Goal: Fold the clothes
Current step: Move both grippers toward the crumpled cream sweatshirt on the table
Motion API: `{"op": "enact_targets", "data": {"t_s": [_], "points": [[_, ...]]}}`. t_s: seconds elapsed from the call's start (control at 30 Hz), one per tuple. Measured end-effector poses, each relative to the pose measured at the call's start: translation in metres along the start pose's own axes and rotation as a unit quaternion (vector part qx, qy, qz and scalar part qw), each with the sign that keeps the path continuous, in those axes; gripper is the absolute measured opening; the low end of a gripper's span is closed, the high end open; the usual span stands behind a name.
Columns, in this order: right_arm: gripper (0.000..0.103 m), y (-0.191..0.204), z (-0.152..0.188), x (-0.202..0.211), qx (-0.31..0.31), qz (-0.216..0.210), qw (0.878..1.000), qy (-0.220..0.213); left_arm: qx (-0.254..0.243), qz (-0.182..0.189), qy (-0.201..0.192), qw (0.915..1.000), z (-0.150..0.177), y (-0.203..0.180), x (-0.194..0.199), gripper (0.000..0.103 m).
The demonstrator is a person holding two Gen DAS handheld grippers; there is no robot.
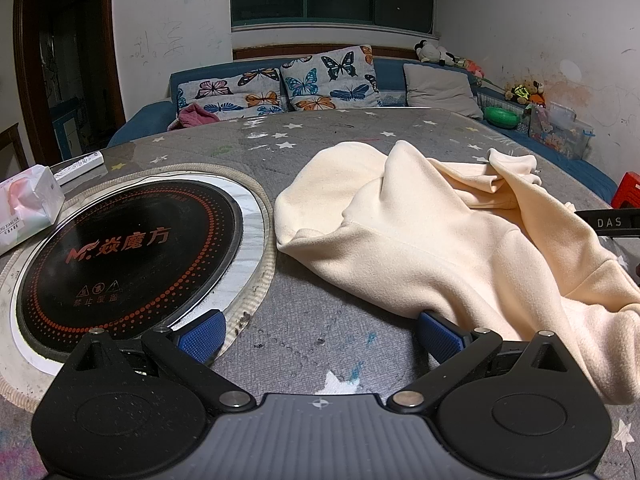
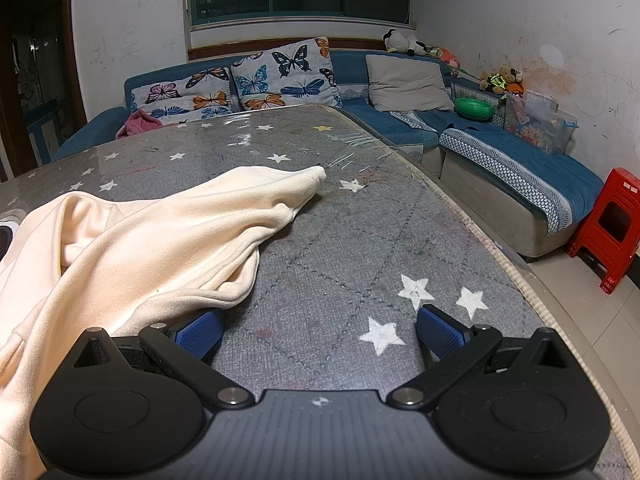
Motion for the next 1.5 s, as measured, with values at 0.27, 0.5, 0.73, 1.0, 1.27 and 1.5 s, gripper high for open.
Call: {"op": "enact_targets", "data": {"t_s": [0.27, 0.5, 0.73, 1.0, 1.27, 1.5], "points": [[0.103, 0.001, -0.001, 0.012, 0.002, -0.003, 1.000, 0.002, 0.002, -0.003, 0.005, 1.0000, 0.000, 0.000, 0.002, 0.103], [0.103, -0.006, -0.001, 0.037, -0.004, -0.013, 1.000, -0.011, 0.003, -0.006, 0.010, 0.9999, 0.000, 0.000, 0.004, 0.103], [0.103, -0.001, -0.001, 0.066, -0.003, -0.026, 0.999, -0.023, 0.009, -0.007, 0.015, 0.9998, 0.002, 0.000, 0.014, 0.103], [0.103, 0.007, -0.001, 0.093, 0.003, -0.040, 0.999, -0.036, 0.009, -0.008, 0.017, 0.9998, -0.001, -0.004, 0.028, 0.103], [0.103, 0.020, 0.006, 0.113, 0.006, -0.061, 0.998, -0.034, 0.011, -0.007, 0.014, 0.9998, -0.002, -0.006, 0.041, 0.103], [0.103, 0.029, 0.007, 0.130, 0.023, -0.070, 0.996, -0.041, 0.009, -0.009, 0.018, 0.9998, 0.000, -0.007, 0.049, 0.103]]}}
Point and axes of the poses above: each gripper's, at about its wrist camera, not at the fingertips, and x roughly against the way its jaws point, y to its left, z to its underside, the point moved 8 cm from there along -x, roughly the way its jaws point, and after that the axes turned 15 degrees about -y, right-handed, at the moved point
